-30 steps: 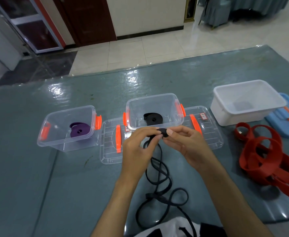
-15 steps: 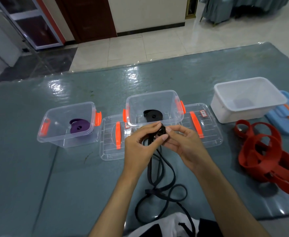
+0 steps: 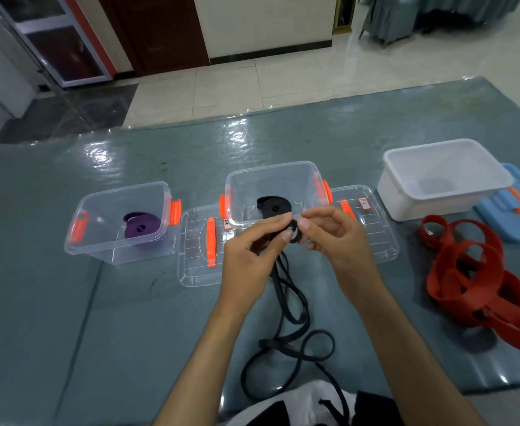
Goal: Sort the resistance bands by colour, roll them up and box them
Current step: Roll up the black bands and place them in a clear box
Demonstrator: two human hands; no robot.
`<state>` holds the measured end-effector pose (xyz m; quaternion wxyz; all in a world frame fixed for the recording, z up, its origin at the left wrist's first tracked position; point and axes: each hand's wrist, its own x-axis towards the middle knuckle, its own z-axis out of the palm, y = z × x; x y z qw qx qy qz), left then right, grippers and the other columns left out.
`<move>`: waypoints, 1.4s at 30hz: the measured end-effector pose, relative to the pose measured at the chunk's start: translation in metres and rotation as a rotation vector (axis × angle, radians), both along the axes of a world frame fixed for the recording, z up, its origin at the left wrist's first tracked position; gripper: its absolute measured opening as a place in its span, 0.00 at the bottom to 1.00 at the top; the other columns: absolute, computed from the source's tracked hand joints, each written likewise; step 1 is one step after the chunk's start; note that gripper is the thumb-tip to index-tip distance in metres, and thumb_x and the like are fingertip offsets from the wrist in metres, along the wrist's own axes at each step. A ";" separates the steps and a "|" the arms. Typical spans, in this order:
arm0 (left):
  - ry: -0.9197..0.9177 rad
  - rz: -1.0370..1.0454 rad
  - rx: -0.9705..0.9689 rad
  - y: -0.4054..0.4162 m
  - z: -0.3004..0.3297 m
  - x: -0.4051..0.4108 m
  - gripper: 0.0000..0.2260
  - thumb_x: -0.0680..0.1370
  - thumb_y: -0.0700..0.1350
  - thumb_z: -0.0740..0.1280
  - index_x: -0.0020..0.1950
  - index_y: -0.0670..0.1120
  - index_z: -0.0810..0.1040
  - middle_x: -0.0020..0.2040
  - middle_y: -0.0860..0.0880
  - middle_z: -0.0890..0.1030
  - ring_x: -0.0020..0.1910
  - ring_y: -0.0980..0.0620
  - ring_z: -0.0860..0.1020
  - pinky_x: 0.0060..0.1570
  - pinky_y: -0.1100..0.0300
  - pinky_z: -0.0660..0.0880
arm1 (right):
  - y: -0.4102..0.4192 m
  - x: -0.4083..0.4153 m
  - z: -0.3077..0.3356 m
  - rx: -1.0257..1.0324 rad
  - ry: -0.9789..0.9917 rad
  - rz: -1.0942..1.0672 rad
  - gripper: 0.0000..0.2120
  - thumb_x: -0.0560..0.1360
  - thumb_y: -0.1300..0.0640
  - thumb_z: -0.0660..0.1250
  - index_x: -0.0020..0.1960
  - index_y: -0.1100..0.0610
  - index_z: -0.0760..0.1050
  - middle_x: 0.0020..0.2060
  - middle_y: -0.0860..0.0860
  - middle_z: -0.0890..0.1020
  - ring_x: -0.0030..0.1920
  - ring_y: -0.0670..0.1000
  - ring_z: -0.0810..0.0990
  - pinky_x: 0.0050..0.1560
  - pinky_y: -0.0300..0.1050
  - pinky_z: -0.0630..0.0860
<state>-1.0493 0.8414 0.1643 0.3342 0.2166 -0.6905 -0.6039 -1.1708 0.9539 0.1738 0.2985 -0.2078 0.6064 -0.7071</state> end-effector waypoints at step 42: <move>0.033 0.172 0.089 -0.003 0.009 -0.002 0.09 0.79 0.40 0.75 0.57 0.47 0.81 0.50 0.46 0.86 0.52 0.48 0.85 0.55 0.54 0.80 | -0.006 0.008 -0.005 -0.075 0.165 0.036 0.16 0.74 0.68 0.76 0.59 0.59 0.81 0.48 0.56 0.87 0.49 0.56 0.88 0.54 0.54 0.85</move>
